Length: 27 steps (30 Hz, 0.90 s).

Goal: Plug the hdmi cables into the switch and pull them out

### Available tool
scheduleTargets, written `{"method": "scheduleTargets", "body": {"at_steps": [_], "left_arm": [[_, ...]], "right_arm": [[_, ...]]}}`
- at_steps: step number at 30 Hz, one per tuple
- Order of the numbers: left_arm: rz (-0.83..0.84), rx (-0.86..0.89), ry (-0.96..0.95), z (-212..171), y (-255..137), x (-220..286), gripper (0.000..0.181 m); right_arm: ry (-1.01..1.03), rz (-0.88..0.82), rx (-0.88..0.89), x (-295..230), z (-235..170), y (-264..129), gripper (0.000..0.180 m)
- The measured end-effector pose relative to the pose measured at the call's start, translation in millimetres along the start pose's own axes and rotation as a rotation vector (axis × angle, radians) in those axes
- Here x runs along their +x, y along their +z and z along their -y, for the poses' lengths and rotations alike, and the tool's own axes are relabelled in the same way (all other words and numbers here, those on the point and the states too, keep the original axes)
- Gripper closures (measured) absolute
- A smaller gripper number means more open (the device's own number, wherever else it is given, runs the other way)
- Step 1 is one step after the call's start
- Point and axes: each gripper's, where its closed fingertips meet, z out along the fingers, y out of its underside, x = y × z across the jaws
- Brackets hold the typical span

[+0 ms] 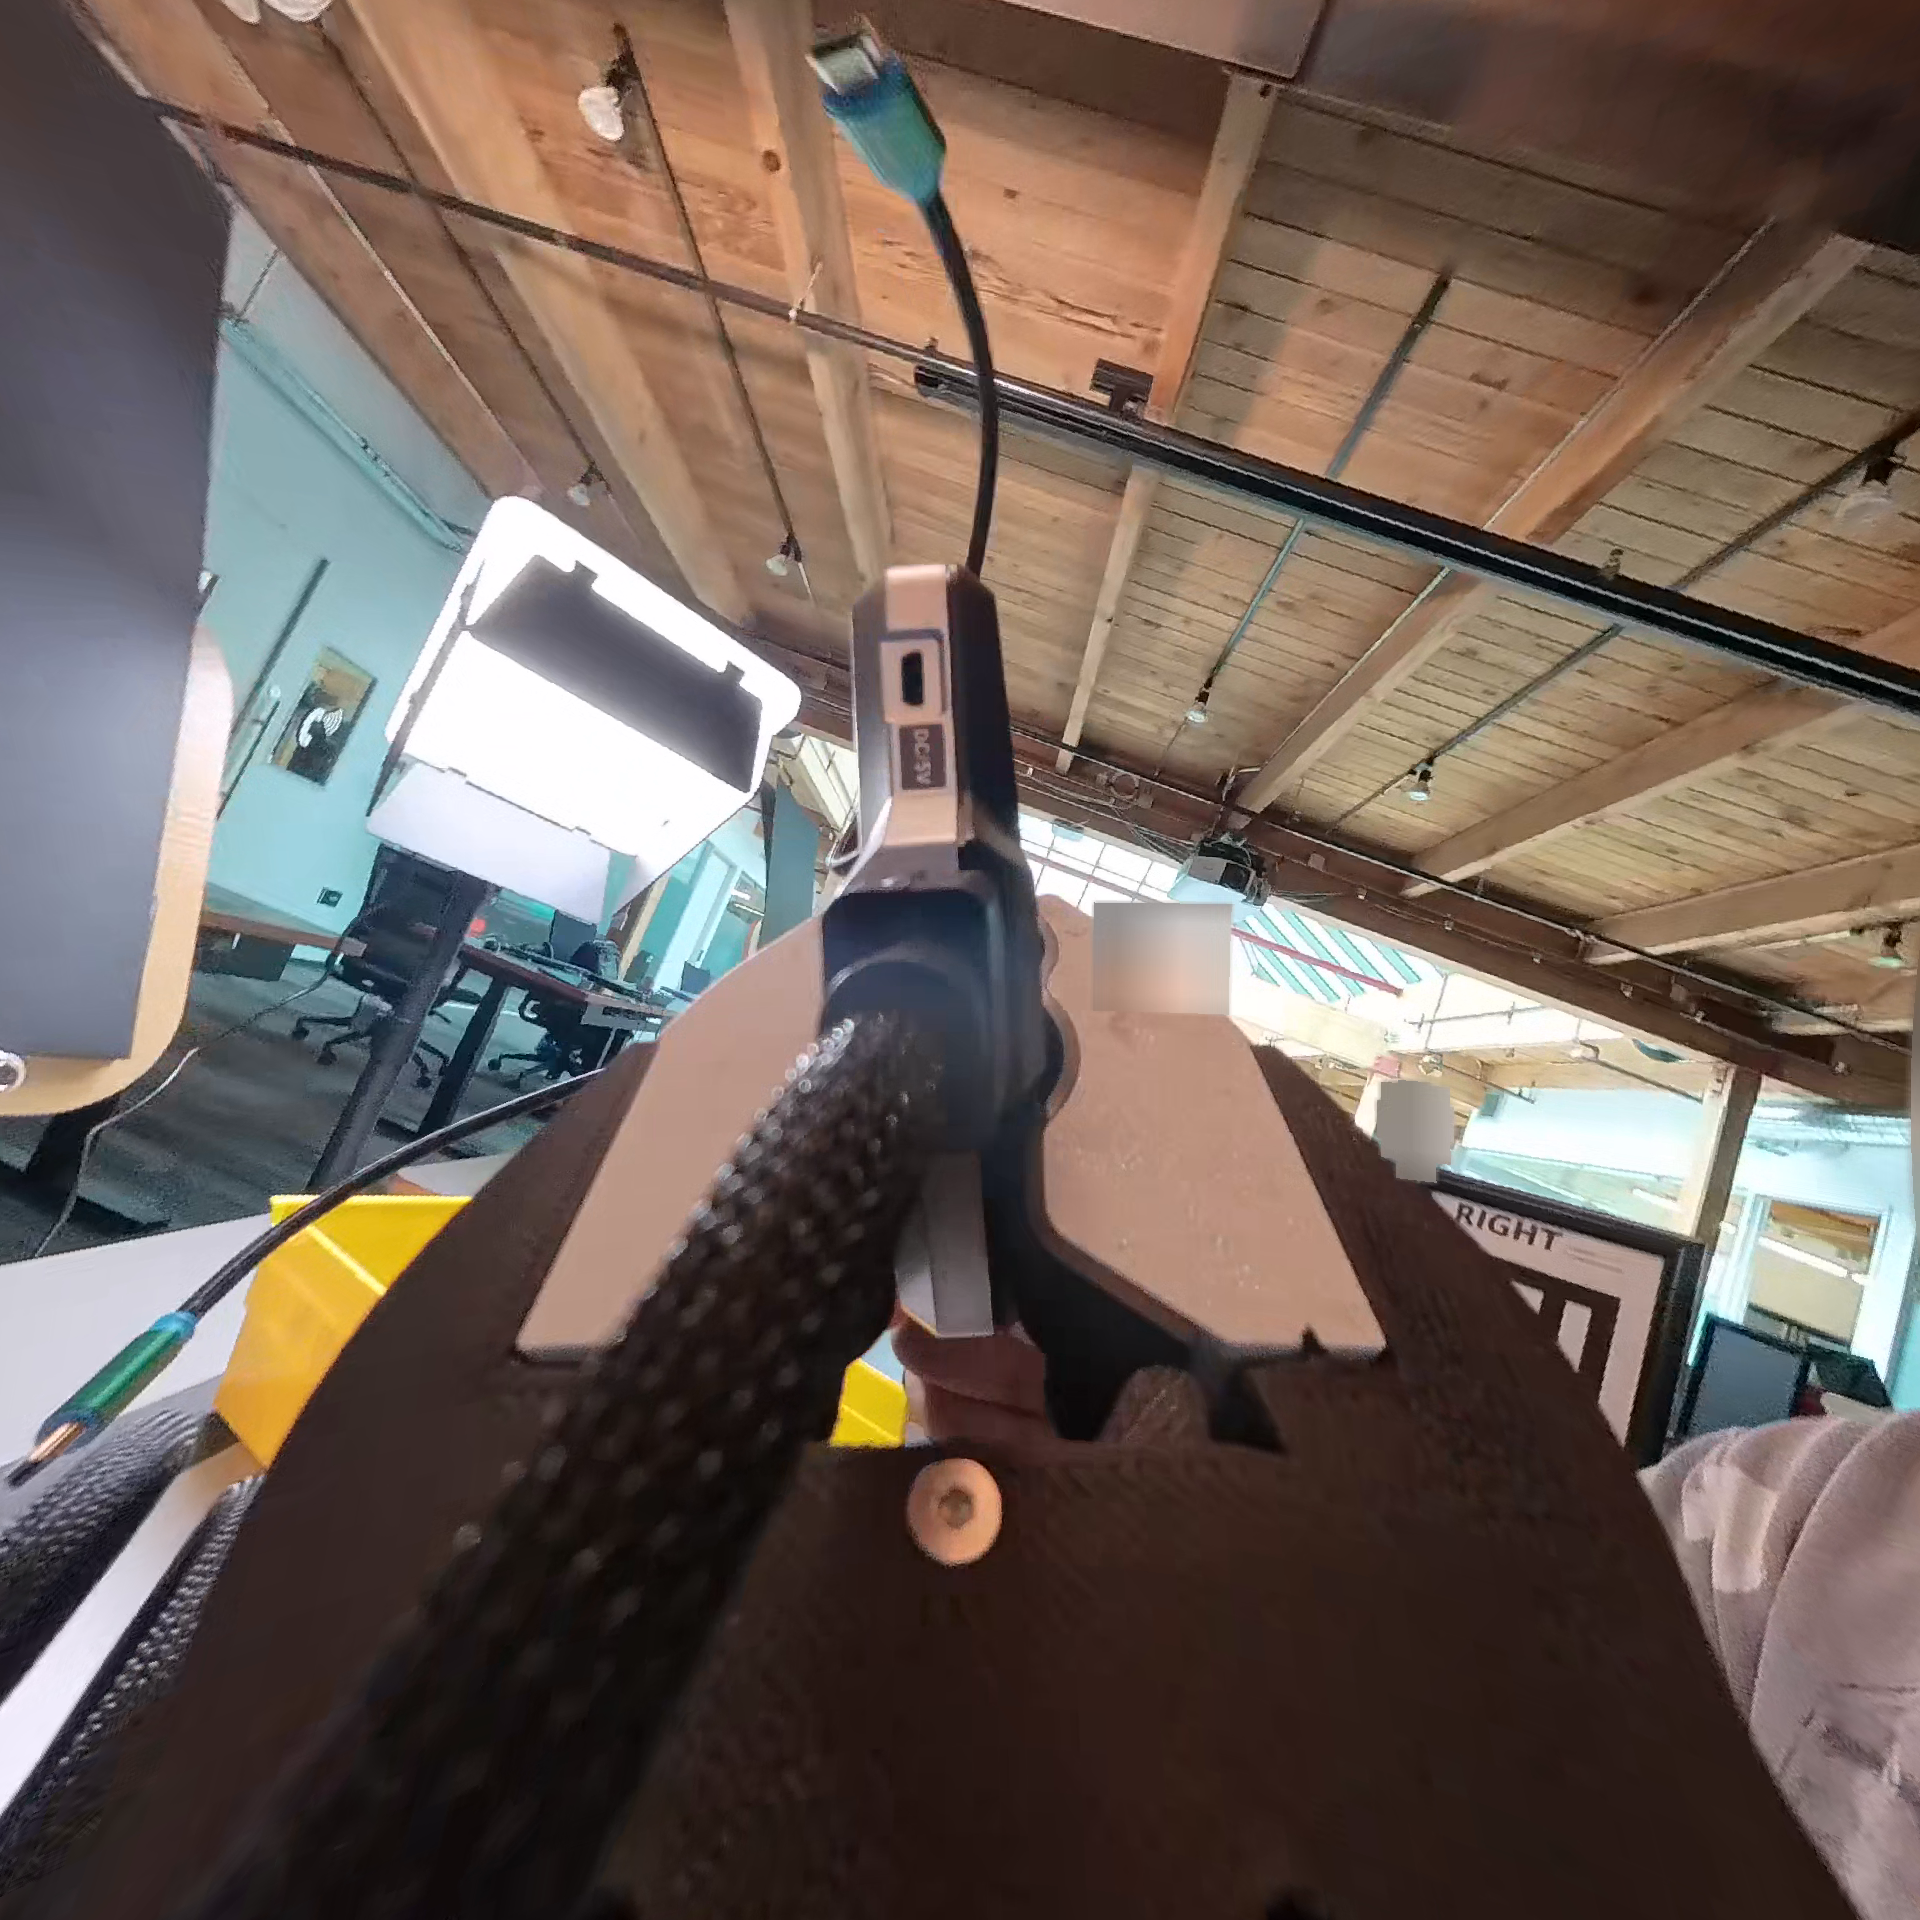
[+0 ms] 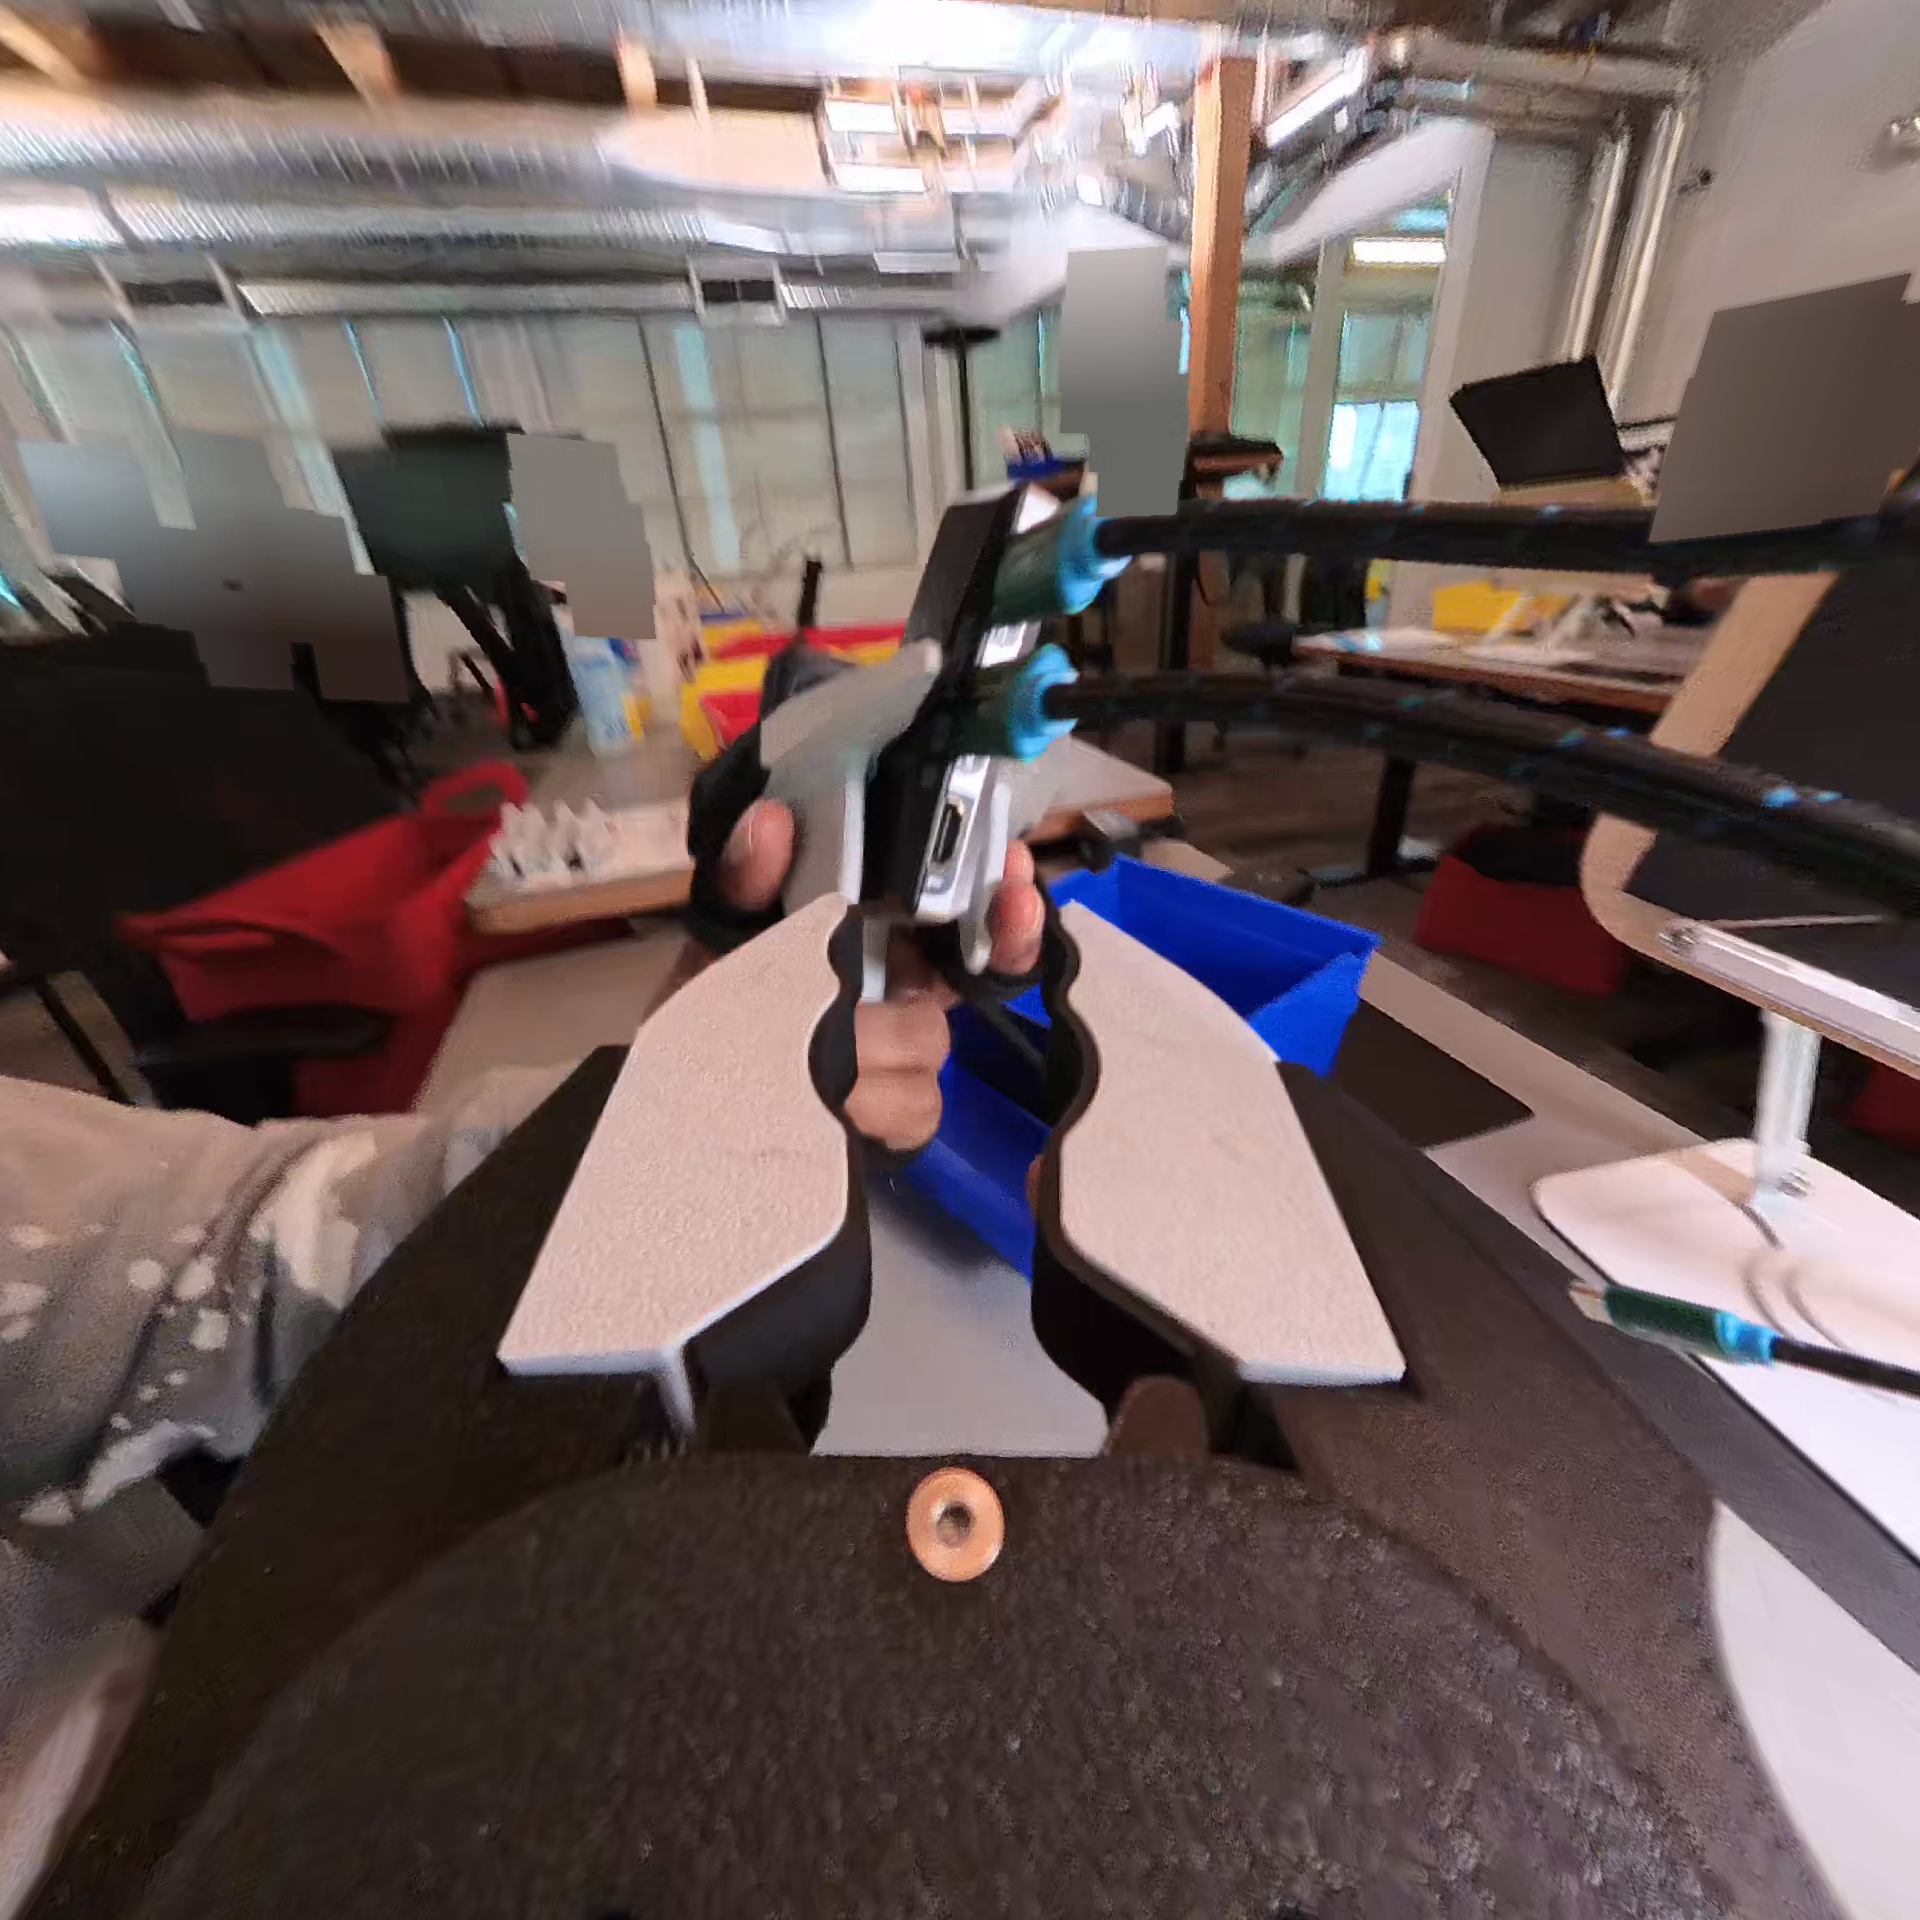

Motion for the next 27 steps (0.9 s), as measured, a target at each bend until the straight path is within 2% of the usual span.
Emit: {"method": "scheduleTargets", "body": {"at_steps": [1, 7, 9, 14, 19, 23, 27], "left_arm": [[-0.014, -0.005, 0.017, -3, 0, 5, 0.158], [-0.080, -0.063, 0.108, -28, 12, 29, 0.156], [-0.090, -0.098, 0.154, -35, 15, 35, 0.155], [-0.110, -0.155, 0.180, -39, 19, 45, 0.155], [-0.143, -0.321, 0.229, -50, 17, 50, 0.151], [-0.163, -0.345, 0.177, -50, 17, 52, 0.148], [-0.158, -0.270, 0.072, -40, 16, 47, 0.149]], "right_arm": [[0.027, 0.022, 0.045, -2, 6, -1, 0.148], [0.063, 0.068, 0.133, -10, 21, -7, 0.150], [0.045, 0.084, 0.158, -14, 27, -12, 0.163], [0.026, 0.161, 0.127, -24, 30, -18, 0.168], [-0.001, 0.190, 0.071, -28, 29, -24, 0.168], [-0.021, 0.192, 0.055, -28, 28, -25, 0.168], [-0.021, 0.179, 0.047, -22, 25, -26, 0.168]]}}
